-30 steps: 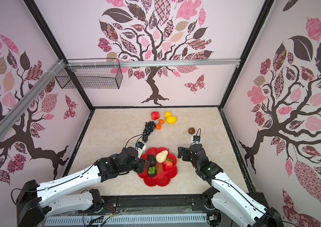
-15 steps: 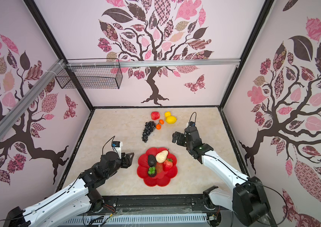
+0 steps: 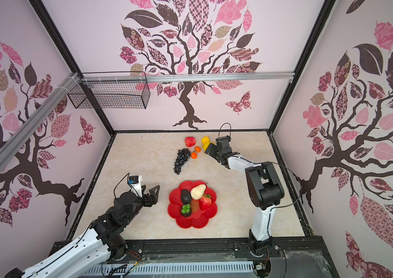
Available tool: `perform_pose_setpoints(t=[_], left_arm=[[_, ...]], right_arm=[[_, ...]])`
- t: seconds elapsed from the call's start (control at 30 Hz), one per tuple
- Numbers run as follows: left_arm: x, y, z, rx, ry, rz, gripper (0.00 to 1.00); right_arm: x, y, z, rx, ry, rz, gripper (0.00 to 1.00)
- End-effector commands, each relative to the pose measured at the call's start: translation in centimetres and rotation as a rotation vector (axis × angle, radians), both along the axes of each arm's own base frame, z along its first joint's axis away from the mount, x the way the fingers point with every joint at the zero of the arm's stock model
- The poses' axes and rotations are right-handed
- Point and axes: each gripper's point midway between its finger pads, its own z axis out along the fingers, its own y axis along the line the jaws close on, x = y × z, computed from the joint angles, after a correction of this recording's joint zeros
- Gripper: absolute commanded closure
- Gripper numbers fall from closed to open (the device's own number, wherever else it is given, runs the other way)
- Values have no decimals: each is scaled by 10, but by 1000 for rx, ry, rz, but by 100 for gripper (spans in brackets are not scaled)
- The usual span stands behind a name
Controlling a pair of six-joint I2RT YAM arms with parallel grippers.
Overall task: Arrange fruit in a fruit bowl
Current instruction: Pick up the fruit from the top-center of the table.
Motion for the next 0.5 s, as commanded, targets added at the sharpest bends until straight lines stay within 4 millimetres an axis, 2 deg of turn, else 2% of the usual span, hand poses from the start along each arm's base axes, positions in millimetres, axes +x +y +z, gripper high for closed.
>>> perform_pose_setpoints(t=[0.0, 0.27, 0.47], left_arm=[[0, 4, -6, 19, -3, 14, 18], [1, 4, -5, 14, 6, 21, 17], [1, 5, -5, 12, 7, 24, 16]], right_arm=[[26, 2, -8, 8, -11, -53, 0], [64, 4, -27, -22, 37, -110, 0], [73, 0, -45, -23, 86, -164, 0]])
